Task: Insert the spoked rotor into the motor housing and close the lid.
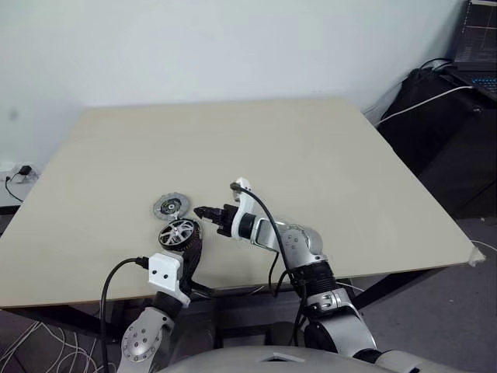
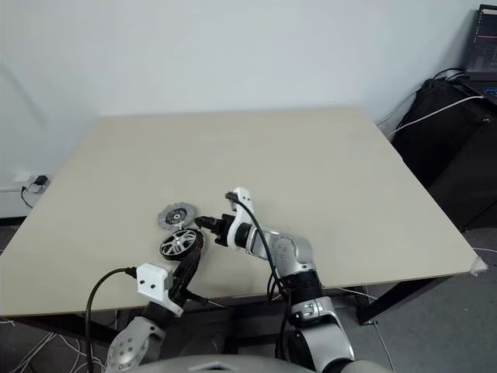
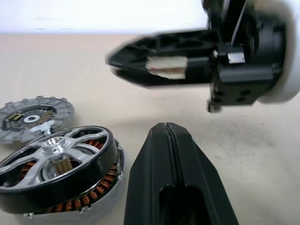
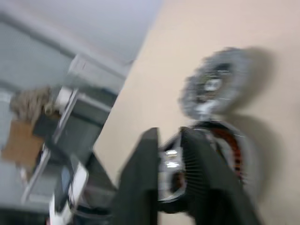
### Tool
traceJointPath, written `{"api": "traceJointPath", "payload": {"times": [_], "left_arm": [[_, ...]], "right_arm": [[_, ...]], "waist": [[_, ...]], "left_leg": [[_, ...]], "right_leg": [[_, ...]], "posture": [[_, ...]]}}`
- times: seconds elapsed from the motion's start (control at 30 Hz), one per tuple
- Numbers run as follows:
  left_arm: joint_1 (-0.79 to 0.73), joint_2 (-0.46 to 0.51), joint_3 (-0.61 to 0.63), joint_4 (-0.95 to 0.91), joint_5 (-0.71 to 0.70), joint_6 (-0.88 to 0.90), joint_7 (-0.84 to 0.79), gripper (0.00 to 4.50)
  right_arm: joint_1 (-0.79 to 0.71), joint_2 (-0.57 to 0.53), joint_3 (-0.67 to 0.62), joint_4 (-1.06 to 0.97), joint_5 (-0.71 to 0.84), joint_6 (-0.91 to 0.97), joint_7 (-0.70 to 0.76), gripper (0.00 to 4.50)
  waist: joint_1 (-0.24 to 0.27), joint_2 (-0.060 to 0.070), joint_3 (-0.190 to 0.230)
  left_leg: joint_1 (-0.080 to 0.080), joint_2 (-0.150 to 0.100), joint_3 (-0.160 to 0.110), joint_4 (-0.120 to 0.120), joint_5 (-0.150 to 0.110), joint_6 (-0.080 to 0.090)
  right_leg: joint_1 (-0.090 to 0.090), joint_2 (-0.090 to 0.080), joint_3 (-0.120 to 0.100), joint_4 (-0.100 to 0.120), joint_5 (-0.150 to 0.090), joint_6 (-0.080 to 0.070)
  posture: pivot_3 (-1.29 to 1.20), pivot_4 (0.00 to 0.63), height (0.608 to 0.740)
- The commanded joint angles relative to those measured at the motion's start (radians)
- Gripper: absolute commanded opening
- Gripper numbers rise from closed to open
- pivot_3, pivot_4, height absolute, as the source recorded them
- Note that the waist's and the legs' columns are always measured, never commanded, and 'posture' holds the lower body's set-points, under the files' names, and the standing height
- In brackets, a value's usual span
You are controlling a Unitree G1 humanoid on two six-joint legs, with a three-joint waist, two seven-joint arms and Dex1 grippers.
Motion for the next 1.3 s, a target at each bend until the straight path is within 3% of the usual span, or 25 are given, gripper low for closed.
{"api": "traceJointPath", "payload": {"times": [0.03, 0.33, 0.67, 1.3], "left_arm": [[0.000, 0.010, 0.015, 0.017, -0.011, -0.047, -0.018, 0.00], [-0.001, 0.001, 0.043, 0.075, 0.012, -0.102, -0.002, 0.00], [-0.042, 0.016, 0.099, 0.133, -0.002, -0.139, -0.007, 0.00], [-0.106, 0.014, 0.144, 0.171, 0.029, -0.092, 0.034, 0.00]], "right_arm": [[-0.001, -0.015, 0.068, -0.064, -0.027, -0.009, 0.065, 0.02], [0.009, -0.003, 0.045, -0.089, -0.034, -0.073, 0.095, 0.02], [0.085, -0.072, -0.007, -0.244, -0.025, -0.072, 0.081, 0.02], [0.125, -0.058, -0.073, -0.291, -0.004, -0.069, 0.012, 0.02]], "waist": [[0.000, 0.000, 0.000], [0.001, -0.001, 0.000], [0.011, -0.002, -0.001], [0.023, -0.002, -0.001]], "left_leg": [[0.000, 0.000, 0.000, 0.000, 0.000, 0.000], [0.000, -0.001, -0.001, 0.001, 0.000, 0.000], [-0.001, -0.001, -0.001, 0.001, 0.000, 0.000], [-0.001, -0.001, -0.001, 0.001, 0.000, 0.000]], "right_leg": [[0.000, 0.000, 0.000, 0.000, 0.000, 0.000], [0.000, -0.001, 0.000, 0.000, -0.001, -0.001], [0.000, -0.001, 0.000, 0.000, 0.000, -0.001], [0.000, -0.001, 0.000, 0.000, 0.000, -0.001]], "posture": [[0.00, 0.000, 0.740], [0.00, 0.000, 0.740], [0.00, 0.000, 0.740], [0.00, 0.000, 0.740]]}}
